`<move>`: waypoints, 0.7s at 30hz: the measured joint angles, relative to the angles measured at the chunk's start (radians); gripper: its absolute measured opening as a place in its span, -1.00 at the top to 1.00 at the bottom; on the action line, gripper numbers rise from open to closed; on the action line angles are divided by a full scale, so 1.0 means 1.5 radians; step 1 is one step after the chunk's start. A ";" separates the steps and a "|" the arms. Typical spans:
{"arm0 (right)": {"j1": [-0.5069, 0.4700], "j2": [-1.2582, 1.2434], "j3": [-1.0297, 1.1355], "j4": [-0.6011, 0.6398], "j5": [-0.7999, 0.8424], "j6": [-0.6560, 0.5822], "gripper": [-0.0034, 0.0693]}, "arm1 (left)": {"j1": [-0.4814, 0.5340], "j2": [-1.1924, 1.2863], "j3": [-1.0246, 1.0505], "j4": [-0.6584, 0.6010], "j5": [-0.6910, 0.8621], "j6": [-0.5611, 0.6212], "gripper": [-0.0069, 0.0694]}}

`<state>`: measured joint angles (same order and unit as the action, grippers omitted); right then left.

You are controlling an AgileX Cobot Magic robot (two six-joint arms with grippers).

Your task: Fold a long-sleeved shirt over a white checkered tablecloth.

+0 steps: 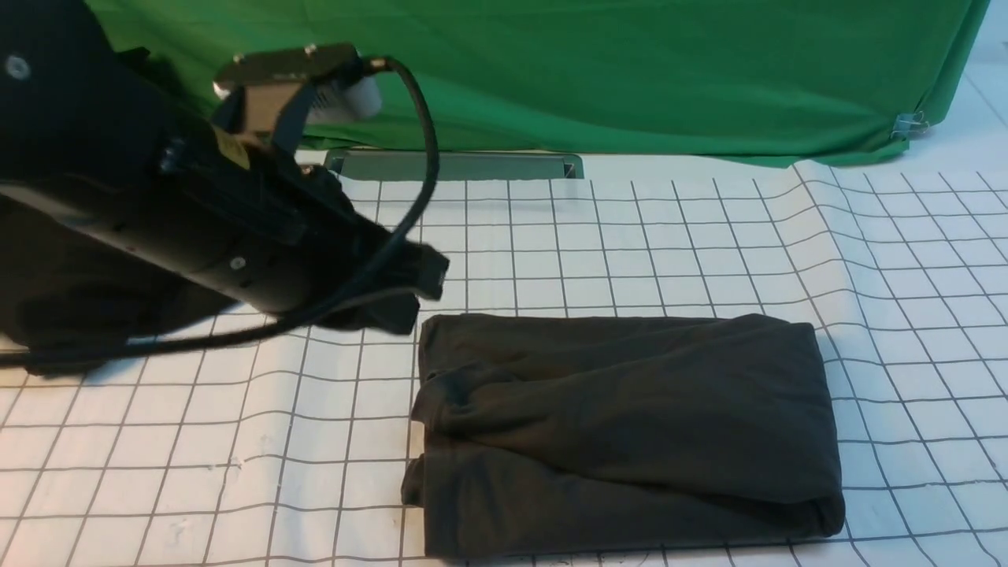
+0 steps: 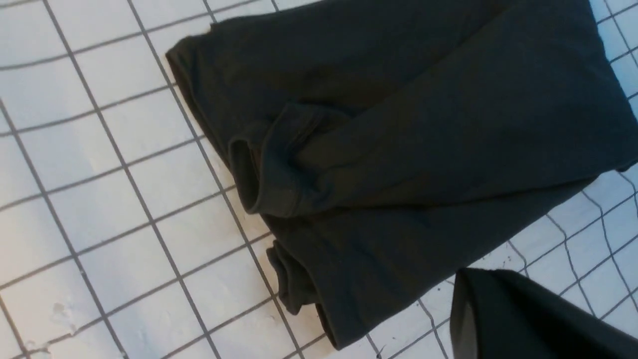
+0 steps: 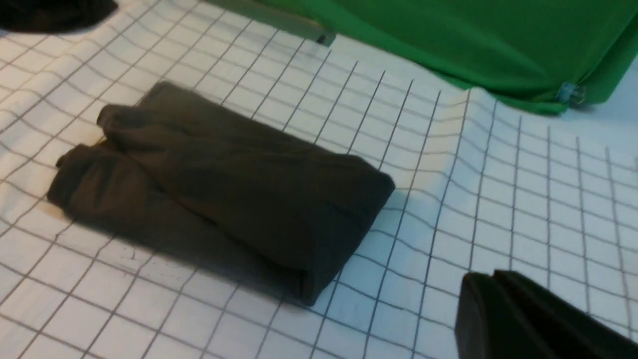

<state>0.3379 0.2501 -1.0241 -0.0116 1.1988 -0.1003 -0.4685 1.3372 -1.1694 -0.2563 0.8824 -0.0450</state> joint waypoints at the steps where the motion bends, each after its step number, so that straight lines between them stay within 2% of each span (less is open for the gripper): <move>1: 0.000 -0.014 0.000 -0.005 -0.003 0.000 0.91 | 0.000 0.001 0.011 0.000 -0.001 0.000 0.81; 7: 0.000 -0.158 0.014 -0.026 -0.059 0.003 0.91 | 0.000 0.001 0.063 0.000 -0.051 0.000 0.81; 12: 0.000 -0.171 0.089 -0.023 -0.116 0.028 0.91 | 0.000 0.001 0.066 -0.002 -0.083 0.000 0.81; 15: 0.000 -0.142 0.184 0.037 -0.216 0.014 0.91 | 0.000 0.001 0.066 -0.002 -0.087 0.000 0.81; 18: 0.000 -0.105 0.265 0.135 -0.341 -0.072 0.92 | 0.000 0.001 0.066 -0.001 -0.087 0.000 0.81; 19: 0.000 -0.103 0.265 0.135 -0.348 -0.076 0.92 | 0.000 0.001 0.066 -0.001 -0.087 0.000 0.81; 21: 0.000 -0.065 0.304 0.178 -0.442 -0.117 0.92 | 0.000 0.001 0.066 -0.001 -0.087 0.000 0.81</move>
<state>0.3379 0.1528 -0.5682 0.2548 0.5360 -0.2754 -0.4685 1.3383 -1.0699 -0.2579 0.7512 -0.0450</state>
